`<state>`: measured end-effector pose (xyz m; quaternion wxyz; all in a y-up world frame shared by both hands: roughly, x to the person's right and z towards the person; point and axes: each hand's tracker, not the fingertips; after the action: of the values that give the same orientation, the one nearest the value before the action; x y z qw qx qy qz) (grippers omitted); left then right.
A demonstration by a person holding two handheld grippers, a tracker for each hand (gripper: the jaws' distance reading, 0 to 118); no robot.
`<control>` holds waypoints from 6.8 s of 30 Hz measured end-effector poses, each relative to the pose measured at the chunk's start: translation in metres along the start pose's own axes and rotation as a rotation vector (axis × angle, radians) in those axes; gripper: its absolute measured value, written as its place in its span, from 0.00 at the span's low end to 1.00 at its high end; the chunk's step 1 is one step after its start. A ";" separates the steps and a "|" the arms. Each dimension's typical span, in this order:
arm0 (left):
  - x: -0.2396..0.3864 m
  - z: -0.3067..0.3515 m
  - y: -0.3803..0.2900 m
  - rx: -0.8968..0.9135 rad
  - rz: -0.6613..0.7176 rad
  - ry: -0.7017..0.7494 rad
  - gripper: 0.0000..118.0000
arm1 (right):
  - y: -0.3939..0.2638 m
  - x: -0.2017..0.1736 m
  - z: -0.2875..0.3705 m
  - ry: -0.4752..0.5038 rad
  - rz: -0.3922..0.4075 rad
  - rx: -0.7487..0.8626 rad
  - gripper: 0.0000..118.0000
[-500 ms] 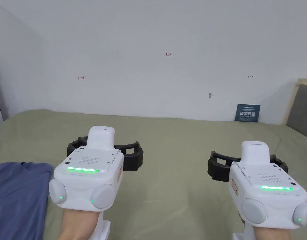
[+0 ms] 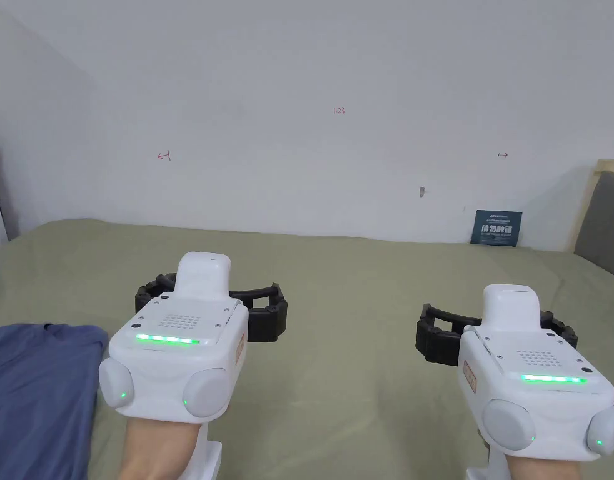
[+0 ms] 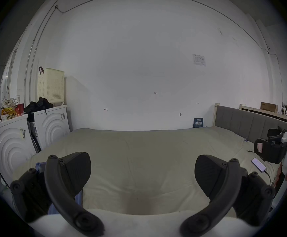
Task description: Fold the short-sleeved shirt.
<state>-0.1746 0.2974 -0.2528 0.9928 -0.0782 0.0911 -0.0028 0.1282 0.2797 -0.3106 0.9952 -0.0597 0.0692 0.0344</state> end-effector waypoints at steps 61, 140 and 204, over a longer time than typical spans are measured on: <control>-0.003 0.001 -0.001 -0.002 -0.003 0.007 1.00 | -0.004 -0.003 0.001 0.002 0.007 -0.006 1.00; -0.170 0.051 -0.003 -0.080 0.029 0.391 0.01 | 0.019 -0.189 -0.035 0.419 0.051 -0.001 0.00; -0.327 -0.221 -0.182 -0.950 0.181 0.285 0.71 | -0.127 -0.309 -0.136 0.625 0.159 -0.367 0.00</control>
<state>-0.5349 0.0895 -0.3799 0.8215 -0.5120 0.2235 0.1146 -0.1859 0.1189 -0.3862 0.8930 -0.2393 0.3670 0.1034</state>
